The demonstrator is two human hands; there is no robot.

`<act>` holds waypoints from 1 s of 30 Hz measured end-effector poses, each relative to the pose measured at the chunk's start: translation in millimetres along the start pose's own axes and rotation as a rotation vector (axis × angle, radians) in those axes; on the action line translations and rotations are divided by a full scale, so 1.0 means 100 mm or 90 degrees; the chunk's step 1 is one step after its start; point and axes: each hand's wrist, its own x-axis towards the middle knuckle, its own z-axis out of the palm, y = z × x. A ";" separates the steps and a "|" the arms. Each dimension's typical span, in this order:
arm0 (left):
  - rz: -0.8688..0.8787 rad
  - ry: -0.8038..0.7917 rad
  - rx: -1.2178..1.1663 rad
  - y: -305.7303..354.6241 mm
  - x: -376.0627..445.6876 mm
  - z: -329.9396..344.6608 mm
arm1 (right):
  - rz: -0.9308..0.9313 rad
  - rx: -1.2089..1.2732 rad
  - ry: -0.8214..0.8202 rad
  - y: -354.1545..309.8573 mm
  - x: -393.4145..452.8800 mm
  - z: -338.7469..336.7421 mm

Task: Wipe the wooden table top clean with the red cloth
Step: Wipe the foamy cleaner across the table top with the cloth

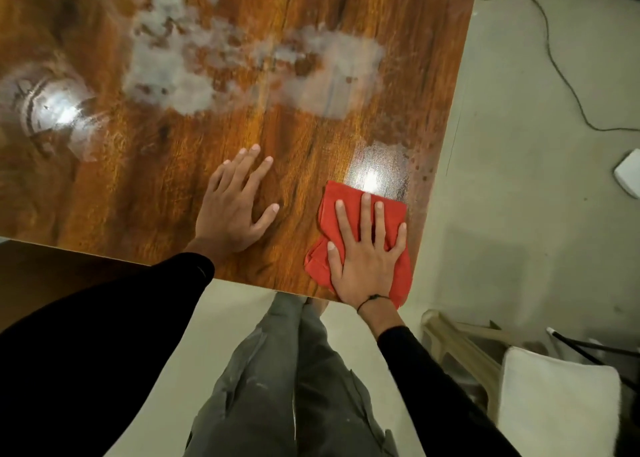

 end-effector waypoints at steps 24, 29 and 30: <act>-0.245 0.075 -0.049 1.39 0.09 0.39 | 0.026 0.013 0.031 0.37 0.83 -0.17; -0.253 0.100 -0.040 1.43 0.12 0.45 | 0.050 0.038 -0.007 0.41 -0.10 -0.08; -0.252 0.103 -0.042 1.43 0.12 0.46 | 0.050 0.044 -0.022 0.43 -0.23 -0.07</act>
